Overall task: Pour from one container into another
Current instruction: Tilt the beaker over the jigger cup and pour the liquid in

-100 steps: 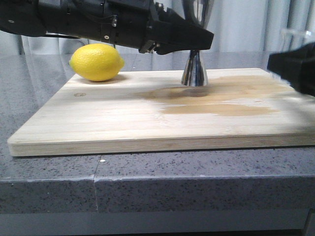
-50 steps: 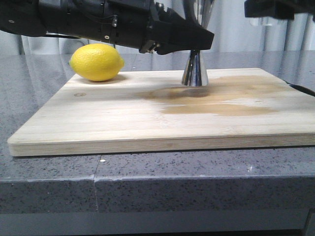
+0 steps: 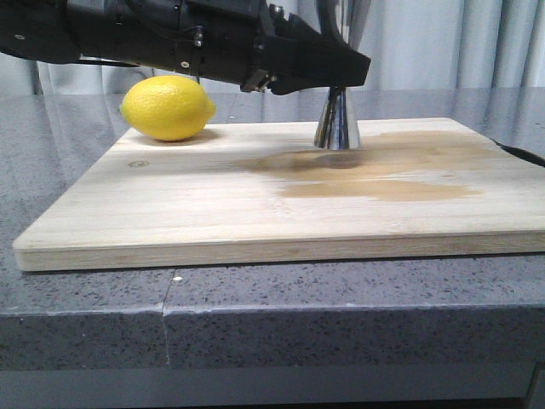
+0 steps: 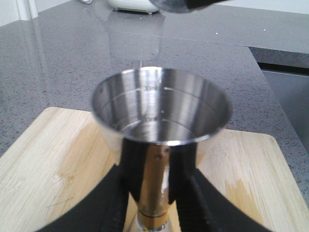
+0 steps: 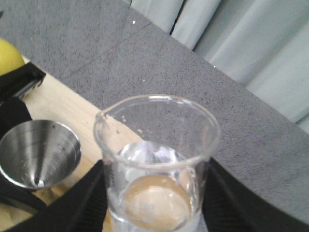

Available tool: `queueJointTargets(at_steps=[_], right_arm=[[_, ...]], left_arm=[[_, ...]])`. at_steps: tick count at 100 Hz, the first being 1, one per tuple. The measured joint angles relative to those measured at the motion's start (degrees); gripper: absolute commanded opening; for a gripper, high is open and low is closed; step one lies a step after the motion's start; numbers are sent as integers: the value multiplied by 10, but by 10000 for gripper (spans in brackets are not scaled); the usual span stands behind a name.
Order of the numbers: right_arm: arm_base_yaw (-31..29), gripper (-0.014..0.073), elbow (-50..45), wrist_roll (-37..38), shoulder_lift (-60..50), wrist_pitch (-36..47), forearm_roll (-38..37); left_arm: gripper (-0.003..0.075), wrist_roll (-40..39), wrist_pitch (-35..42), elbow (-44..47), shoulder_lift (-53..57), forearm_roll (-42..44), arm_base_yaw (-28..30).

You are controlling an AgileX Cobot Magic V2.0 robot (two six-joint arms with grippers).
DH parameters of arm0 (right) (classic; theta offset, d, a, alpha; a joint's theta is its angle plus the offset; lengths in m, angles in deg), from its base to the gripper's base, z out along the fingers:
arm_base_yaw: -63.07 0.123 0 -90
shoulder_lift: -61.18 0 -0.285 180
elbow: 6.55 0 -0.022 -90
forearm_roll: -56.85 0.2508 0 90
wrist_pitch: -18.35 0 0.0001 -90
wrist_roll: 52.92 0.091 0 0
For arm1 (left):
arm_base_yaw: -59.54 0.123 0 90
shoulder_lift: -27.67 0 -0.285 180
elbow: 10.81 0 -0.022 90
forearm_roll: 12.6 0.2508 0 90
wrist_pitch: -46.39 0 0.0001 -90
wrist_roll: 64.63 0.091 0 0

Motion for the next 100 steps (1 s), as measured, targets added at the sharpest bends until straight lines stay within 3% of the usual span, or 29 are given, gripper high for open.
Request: queueJointTargets(at_steps=[21, 42, 100], right_arm=[[25, 318, 72, -86, 40, -108, 0], [30, 318, 116, -160, 77, -162, 0], [30, 318, 130, -328, 90, -180, 0]], left_arm=[[188, 0, 0, 0, 0, 0, 0], [188, 0, 0, 0, 0, 0, 0], [188, 0, 0, 0, 0, 0, 0]])
